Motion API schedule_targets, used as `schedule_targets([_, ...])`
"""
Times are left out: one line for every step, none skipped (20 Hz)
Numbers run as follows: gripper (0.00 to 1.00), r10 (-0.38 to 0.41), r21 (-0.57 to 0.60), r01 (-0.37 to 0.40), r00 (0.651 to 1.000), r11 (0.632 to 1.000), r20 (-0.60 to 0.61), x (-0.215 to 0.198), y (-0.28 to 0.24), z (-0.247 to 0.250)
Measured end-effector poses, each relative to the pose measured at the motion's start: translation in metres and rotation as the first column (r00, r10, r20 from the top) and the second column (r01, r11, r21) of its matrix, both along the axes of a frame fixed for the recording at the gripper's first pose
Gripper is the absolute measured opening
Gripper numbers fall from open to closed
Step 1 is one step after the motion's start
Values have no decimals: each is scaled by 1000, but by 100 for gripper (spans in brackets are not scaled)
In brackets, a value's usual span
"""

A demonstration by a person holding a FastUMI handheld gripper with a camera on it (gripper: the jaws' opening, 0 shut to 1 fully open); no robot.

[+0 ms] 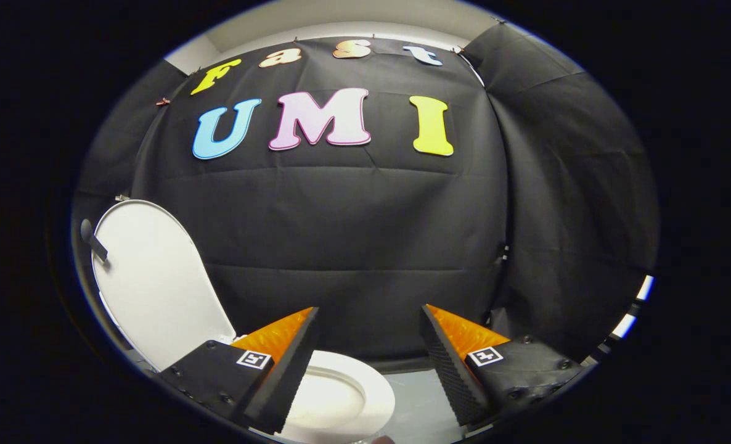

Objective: Open the toilet lid.

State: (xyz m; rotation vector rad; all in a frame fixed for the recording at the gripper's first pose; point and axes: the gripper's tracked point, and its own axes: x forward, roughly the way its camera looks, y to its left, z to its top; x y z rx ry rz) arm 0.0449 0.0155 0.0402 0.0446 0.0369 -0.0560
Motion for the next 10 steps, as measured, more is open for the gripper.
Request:
schedule_targets([100,4,14,-3,1000,1000,-8,0,0,-4])
schedule_targets([100,5,20,-5,1000,1000,-21,1,0,-8])
schedule_targets([100,2,27,-1,1000,1000,-28,-1,-1,-10])
schedule_targets([100,-3,34,3,1000,999,-21,-2,-4,-8])
schedule_targets([99,-2,39,3,1000,999,-14,-3,-4,-6])
schedule_targets([99,-5,40,6,1000,999,-15,-3,-4,-8])
schedule_targets([99,-9,37,10,1000,999,-14,-3,-4,-9])
schedule_targets([99,-1,41,2,1000,999,-19,-3,-2,-10])
schedule_targets([99,3,43,-2,1000,999,-30,-3,1,-13])
schedule_targets([99,7,43,-5,999,999,-35,-4,2,-17])
